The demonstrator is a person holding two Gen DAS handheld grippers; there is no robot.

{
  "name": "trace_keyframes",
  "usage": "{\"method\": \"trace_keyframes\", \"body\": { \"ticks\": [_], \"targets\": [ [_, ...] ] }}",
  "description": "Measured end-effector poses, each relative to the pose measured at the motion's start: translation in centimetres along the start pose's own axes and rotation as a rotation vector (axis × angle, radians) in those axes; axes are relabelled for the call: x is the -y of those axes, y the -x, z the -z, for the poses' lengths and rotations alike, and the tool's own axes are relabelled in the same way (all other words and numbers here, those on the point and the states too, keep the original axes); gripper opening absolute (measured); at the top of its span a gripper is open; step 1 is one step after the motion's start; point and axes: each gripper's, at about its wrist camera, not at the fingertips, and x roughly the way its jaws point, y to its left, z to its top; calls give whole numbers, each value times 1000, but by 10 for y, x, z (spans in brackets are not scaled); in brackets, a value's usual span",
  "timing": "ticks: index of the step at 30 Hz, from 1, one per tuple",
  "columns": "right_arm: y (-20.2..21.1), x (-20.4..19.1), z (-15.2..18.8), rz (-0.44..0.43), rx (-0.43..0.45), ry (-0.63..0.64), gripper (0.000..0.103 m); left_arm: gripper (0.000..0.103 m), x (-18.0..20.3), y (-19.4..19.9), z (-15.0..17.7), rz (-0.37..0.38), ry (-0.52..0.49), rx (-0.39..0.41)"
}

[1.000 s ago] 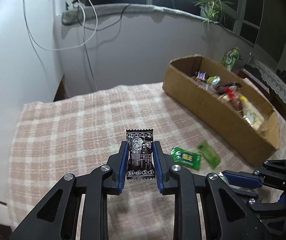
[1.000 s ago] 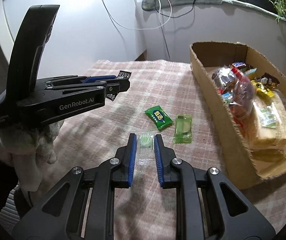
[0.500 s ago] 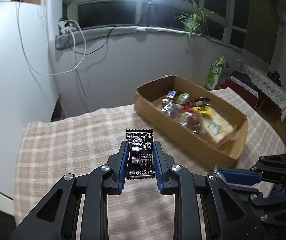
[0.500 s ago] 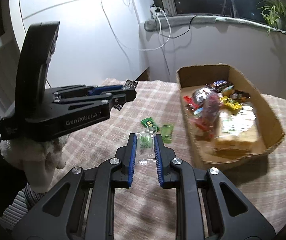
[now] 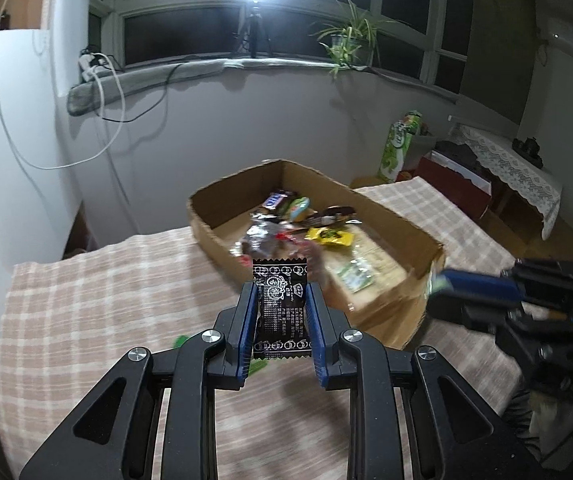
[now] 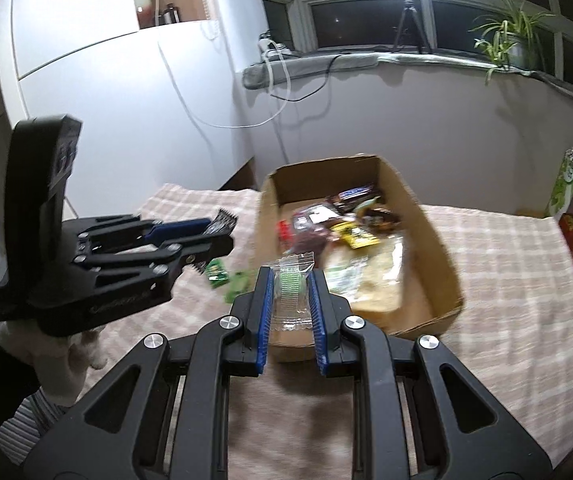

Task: Organize snacks
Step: 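Carry the dark candy over the box with the left tool while the right tool carries the clear pack, then open both tools to drop the dark candy and clear pack into the box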

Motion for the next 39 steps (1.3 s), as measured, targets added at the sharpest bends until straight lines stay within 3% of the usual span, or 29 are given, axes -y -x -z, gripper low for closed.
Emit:
{"method": "trace_keyframes", "body": {
  "ticks": [13,33,35,37,39],
  "targets": [
    [-30,50,-32,29,-9,-18,19,23,35,-28,-7,56,-9,-31],
    [-65,67,-34,33,-66,-39,19,24,56,-48,-8,94,-22,-68],
    [-64,66,-35,42,-65,-33,26,24,57,-49,-8,94,-22,-69],
    [-63,63,-35,51,-55,-27,48,25,58,-49,-7,94,-24,-69],
    [-60,61,-36,53,-46,-23,50,29,57,-49,-7,94,-23,-67]
  ]
}}
